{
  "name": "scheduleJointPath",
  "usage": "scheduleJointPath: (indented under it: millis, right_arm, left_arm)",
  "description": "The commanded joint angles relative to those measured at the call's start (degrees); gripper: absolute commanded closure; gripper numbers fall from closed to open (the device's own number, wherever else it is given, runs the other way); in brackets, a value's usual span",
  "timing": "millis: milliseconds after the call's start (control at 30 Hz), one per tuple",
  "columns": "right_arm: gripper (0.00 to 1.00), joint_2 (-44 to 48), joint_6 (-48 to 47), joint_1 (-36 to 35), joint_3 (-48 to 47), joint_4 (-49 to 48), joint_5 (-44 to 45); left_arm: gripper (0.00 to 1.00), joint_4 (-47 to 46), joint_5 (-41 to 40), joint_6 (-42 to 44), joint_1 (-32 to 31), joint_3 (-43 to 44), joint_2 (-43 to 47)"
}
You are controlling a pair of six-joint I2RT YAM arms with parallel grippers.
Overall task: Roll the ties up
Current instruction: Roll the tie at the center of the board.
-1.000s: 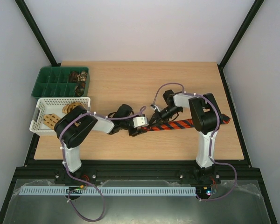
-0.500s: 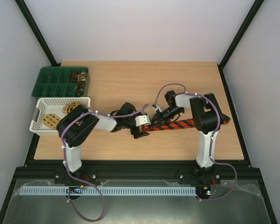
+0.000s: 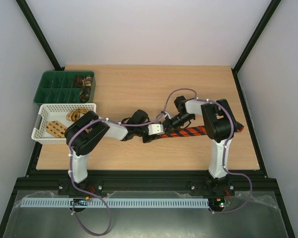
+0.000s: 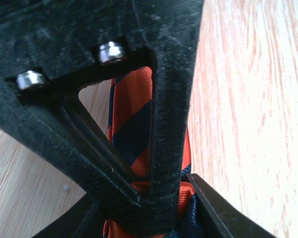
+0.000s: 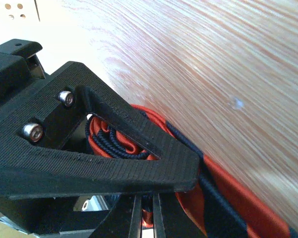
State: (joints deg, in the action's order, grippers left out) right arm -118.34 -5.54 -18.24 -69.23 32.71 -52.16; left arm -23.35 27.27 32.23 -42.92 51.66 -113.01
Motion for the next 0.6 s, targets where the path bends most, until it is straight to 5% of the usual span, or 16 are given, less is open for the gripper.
scheduleJointPath:
  millis: [0,133,167,267,333,567]
  right_arm:
    - [0.99,-2.07,0.98,-1.07,-3.01,1.21,2.11]
    - [0.99,-3.11,0.8,-1.11,-3.98,2.01,4.19]
    - [0.99,-3.68,0.41,-1.1,-3.77,2.01,5.65]
    - [0.98,-5.72,-0.75,-0.99,-3.47,1.93,8.73]
    - [0.99,-6.93,-1.0,-0.84,-3.37,1.8,9.96]
    - [0.99,-8.93,-1.16,-0.29,-2.84,0.33,13.03]
  left_arm:
    - [0.66,9.01,-5.08,4.54,1.35,-4.74,-0.05]
    - [0.75,9.87,-4.93,6.57,2.06,-4.92,0.18]
    - [0.69,9.9,-4.19,6.53,2.31,-4.75,0.16]
    - [0.32,8.62,0.26,5.2,3.43,-5.25,1.65]
    - [0.21,6.22,3.54,3.26,4.5,-6.52,3.8]
    - [0.17,-2.8,8.27,-6.89,6.52,-9.38,5.47]
